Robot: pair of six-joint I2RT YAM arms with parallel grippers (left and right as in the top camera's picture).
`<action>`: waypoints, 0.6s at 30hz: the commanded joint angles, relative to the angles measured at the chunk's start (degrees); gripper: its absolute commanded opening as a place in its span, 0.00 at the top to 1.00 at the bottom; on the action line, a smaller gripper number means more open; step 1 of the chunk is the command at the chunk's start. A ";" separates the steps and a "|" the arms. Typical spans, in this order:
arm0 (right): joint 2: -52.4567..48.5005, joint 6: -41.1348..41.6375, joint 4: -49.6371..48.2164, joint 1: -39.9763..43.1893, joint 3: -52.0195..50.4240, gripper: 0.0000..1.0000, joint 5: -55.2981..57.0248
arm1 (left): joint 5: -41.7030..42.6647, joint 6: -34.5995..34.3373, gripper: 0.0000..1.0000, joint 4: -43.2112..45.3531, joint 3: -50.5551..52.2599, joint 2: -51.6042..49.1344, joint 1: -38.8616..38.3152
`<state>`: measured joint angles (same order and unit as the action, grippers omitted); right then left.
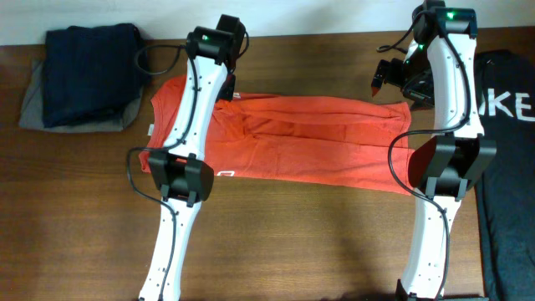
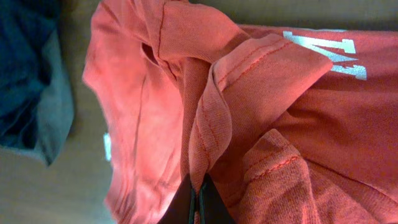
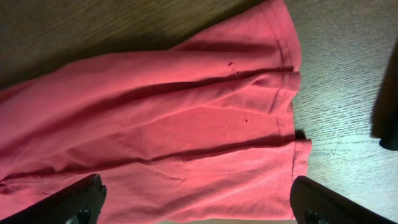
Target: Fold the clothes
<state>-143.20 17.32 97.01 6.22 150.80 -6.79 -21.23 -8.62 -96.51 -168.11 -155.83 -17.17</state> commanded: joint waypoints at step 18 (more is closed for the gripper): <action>1.36 -0.57 0.33 -0.26 0.15 0.01 -4.22 | 6.10 -0.50 0.36 3.67 18.60 9.62 3.85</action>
<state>-143.20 17.32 97.01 6.22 150.80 -9.41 -19.79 -8.88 -94.11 -149.45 -147.06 -13.89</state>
